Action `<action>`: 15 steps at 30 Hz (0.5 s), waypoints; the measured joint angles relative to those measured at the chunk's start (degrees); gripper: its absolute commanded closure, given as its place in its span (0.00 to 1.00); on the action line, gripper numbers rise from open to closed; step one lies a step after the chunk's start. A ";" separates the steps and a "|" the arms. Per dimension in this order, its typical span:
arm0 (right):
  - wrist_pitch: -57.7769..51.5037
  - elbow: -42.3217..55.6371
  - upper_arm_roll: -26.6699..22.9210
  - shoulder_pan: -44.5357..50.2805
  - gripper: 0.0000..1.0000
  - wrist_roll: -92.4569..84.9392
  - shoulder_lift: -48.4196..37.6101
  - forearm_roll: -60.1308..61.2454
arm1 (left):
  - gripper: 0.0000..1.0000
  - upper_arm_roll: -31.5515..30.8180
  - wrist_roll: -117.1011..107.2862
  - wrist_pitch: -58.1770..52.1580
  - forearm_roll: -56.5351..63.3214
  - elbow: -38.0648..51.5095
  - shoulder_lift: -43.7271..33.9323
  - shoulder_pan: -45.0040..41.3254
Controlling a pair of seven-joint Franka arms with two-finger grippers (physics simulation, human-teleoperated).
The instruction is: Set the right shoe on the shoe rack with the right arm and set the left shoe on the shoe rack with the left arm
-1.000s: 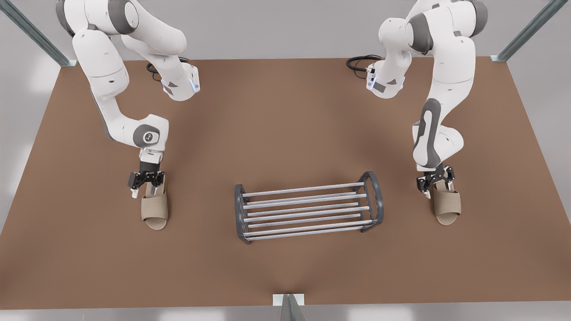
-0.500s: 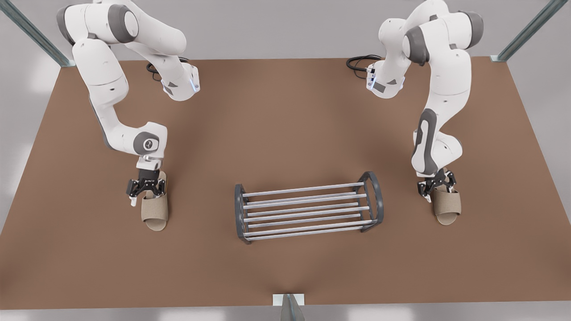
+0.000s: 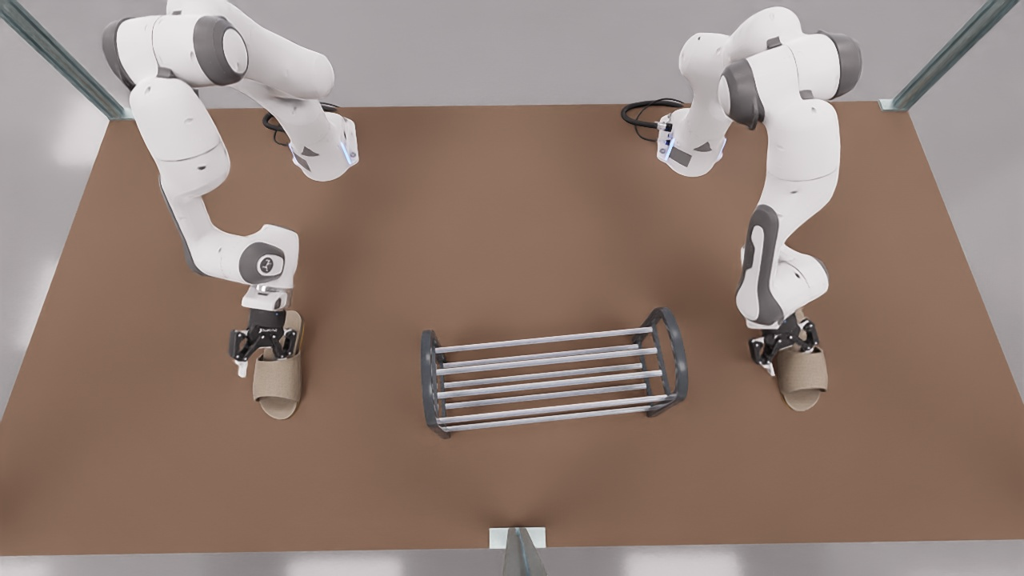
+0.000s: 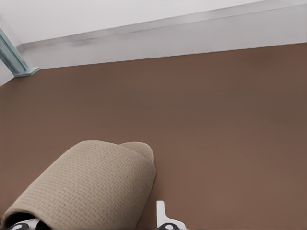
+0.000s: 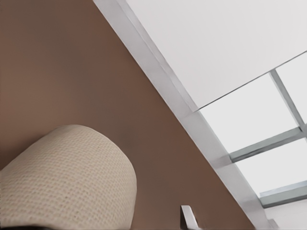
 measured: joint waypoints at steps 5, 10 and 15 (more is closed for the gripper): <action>-0.01 0.49 0.00 -0.07 0.32 0.91 0.57 -0.01 | 0.22 0.00 0.00 0.32 0.03 0.08 0.43 0.23; -0.02 0.58 0.00 -0.25 0.40 1.60 0.78 -0.31 | 0.33 0.02 0.00 0.54 0.09 0.10 0.23 0.59; -0.14 0.53 0.00 -0.33 0.46 2.12 0.88 -0.68 | 0.64 0.09 0.00 0.98 0.11 0.14 -0.72 0.45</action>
